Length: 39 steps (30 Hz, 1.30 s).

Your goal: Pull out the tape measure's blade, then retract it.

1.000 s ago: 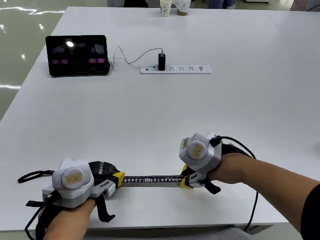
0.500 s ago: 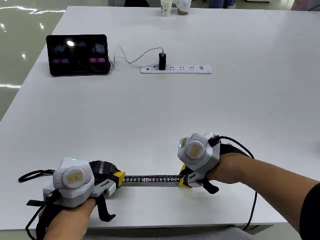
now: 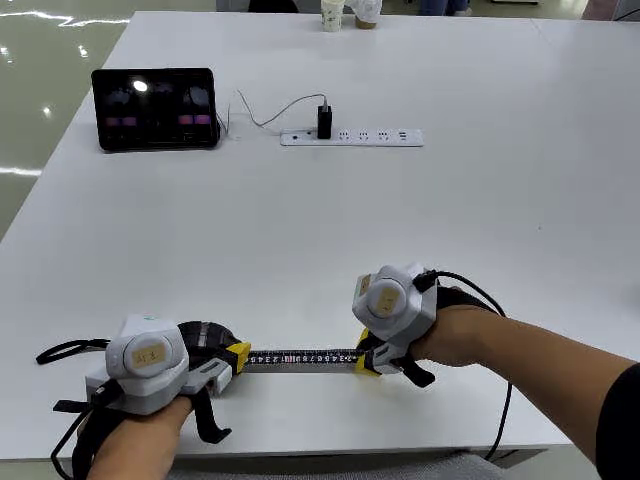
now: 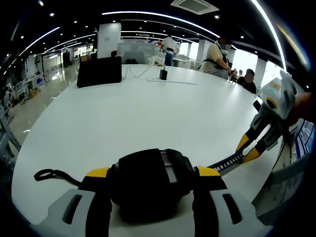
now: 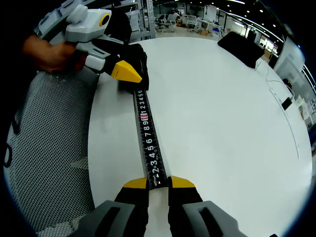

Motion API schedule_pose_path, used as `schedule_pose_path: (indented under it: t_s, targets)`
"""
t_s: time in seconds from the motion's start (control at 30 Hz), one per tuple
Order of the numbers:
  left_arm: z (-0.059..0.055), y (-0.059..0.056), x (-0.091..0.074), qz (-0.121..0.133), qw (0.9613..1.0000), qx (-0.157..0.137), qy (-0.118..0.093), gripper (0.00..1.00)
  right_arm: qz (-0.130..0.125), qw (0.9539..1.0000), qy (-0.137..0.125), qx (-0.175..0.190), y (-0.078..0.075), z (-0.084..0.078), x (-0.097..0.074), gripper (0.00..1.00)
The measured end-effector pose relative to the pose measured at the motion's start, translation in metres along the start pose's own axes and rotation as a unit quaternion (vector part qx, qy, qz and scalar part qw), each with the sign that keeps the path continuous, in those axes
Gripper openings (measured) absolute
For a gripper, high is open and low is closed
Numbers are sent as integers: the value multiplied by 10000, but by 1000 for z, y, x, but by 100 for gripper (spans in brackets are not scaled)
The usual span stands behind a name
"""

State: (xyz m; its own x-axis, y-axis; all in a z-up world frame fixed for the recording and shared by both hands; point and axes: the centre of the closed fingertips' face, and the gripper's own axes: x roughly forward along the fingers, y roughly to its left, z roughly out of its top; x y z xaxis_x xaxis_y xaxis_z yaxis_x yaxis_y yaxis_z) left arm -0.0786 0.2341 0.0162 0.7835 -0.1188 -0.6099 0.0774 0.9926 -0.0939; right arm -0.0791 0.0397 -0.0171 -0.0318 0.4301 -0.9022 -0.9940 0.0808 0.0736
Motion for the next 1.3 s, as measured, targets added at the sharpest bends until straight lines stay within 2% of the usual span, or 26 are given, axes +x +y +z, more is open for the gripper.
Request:
schedule_pose_path:
  t_s: [1.3]
  targets:
    - [-1, -2, 1, -6, 10000, 24, -1, 62, -51, 10000, -26, -37, 3, 10, 5, 11]
